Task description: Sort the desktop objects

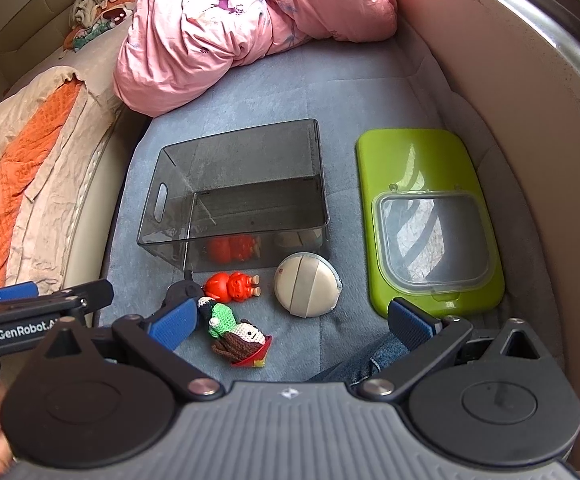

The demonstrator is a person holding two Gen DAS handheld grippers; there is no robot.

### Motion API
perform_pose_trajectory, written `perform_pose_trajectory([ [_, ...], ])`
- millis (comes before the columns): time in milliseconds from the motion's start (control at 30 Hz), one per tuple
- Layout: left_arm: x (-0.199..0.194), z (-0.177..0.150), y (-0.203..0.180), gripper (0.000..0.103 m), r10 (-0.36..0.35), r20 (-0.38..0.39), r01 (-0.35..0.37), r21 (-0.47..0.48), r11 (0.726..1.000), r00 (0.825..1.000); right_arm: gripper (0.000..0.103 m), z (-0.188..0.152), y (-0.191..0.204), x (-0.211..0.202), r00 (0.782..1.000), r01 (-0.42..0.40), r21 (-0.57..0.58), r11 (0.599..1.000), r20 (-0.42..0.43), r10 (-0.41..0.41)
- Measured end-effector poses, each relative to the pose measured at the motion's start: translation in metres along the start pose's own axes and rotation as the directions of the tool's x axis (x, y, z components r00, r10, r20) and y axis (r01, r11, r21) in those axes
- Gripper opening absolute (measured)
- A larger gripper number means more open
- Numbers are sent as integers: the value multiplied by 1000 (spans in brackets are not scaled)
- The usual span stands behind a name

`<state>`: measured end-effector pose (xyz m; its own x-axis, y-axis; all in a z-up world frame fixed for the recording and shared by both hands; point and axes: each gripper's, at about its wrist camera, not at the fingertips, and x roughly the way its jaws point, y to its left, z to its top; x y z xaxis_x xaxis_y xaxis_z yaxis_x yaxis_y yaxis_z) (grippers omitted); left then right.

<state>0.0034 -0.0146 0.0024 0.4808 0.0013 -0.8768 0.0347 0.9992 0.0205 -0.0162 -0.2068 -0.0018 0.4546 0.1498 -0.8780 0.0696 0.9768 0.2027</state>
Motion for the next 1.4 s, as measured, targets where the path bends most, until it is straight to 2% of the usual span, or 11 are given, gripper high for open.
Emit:
perform_pose_trajectory([
  [467, -2, 0, 15, 103, -6, 3, 6, 1, 1000, 1000, 103, -3, -3, 3, 1000, -5, 7, 1000, -10, 5],
  [967, -2, 0, 14, 103, -11, 6, 11, -2, 1000, 1000, 103, -4, -2, 9, 1000, -2, 6, 1000, -26, 2],
  [1033, 1, -1, 15, 103, -13, 2, 13, -2, 1000, 1000, 103, -6, -6, 14, 1000, -6, 8, 1000, 6, 6],
  [1167, 28, -6, 14, 103, -43, -12, 43, 31, 999, 999, 103, -11, -17, 30, 995, -19, 13, 1000, 99, 18],
  [1267, 67, -19, 11, 103, -30, -34, 32, 62, 998, 999, 103, -15, -26, 42, 985, -29, 16, 999, 169, 26],
  [1400, 131, -46, 8, 103, -34, -126, 44, 78, 996, 991, 103, -20, -37, 58, 965, -43, 19, 999, 260, 37],
])
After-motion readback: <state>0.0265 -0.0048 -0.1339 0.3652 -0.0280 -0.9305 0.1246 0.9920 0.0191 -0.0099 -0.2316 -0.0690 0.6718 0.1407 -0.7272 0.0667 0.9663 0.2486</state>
